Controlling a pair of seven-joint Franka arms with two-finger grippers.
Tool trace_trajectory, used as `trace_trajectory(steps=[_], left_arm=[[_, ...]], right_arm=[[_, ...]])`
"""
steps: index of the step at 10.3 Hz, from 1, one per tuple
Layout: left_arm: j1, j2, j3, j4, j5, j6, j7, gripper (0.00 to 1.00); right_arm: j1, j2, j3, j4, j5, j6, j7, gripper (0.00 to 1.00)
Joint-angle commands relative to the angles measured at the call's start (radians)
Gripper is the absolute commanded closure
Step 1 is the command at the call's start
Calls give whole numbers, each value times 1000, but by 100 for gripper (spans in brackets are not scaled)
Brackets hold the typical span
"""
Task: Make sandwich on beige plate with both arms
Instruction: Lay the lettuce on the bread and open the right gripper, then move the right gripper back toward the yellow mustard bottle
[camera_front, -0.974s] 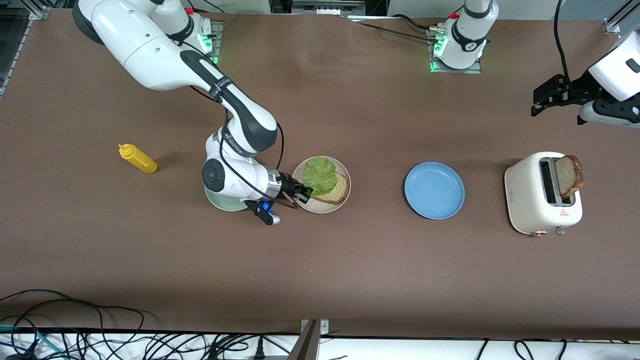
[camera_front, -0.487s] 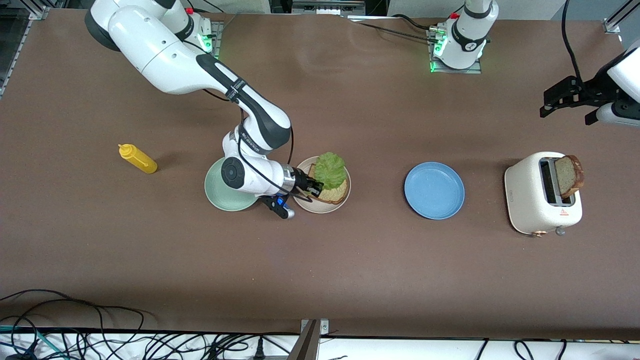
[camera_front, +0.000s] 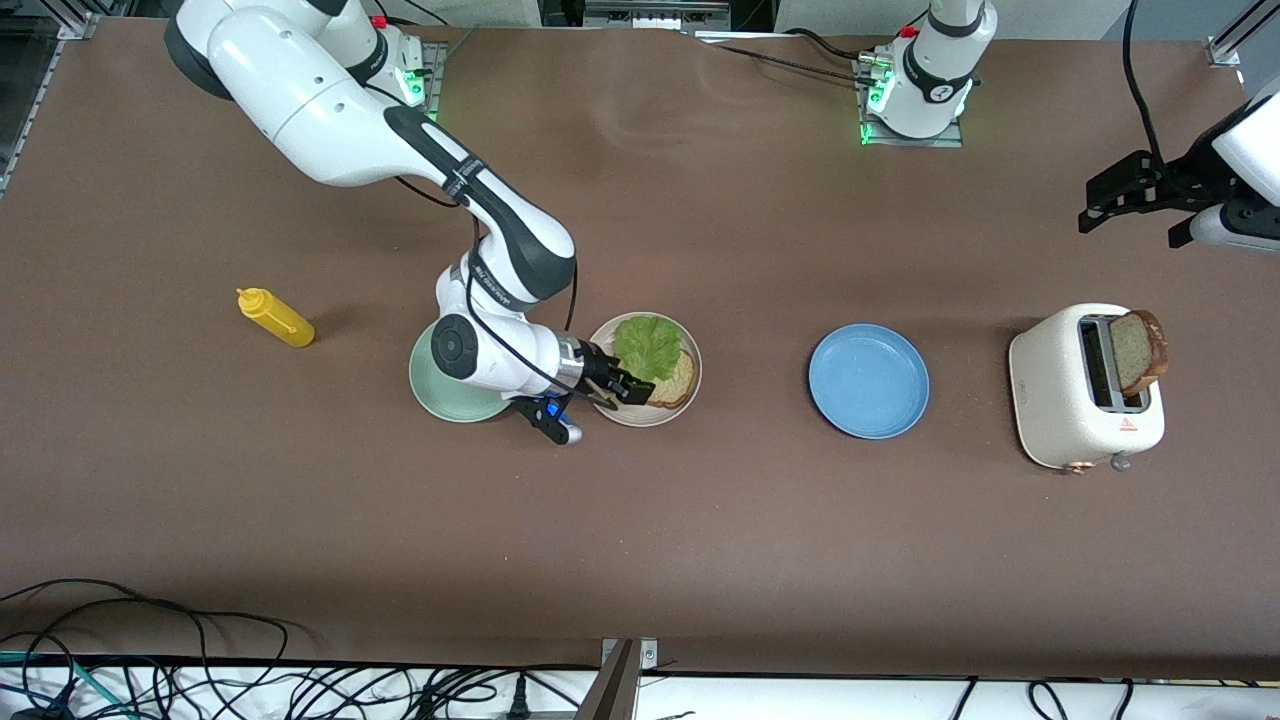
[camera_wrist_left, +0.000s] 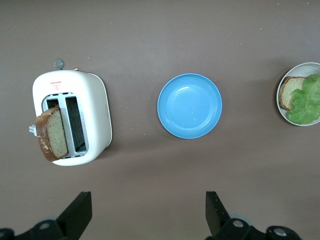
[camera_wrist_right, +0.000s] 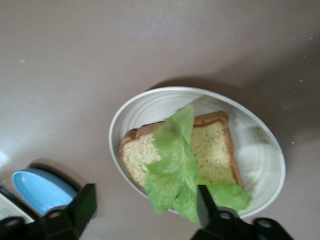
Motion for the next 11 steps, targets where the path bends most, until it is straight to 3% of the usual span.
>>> trace_trajectory(steps=[1,4,7,10,11], left_arm=[[13,-16,-2,-1,-26,-27,14,0],[13,-19,-6,0,-26,-27,14,0],[13,-19,-10,-1,-15,-29,11,0],[13,-19,-10,-3,-15,-27,11,0],[11,-18,-10,-3,-15,-27,11,0]], right_arm=[[-52,-114,-6,-6,-68,-173,-14,0],[-174,-267,-5,-5,-73,-489,-184,0],[-337,-389,-10,1,-87,-796,-521,1],[-486,-438,-16,0,-223,-916,-953,1],[-517,-449,-57,-6,-229,-923,-1136,1]])
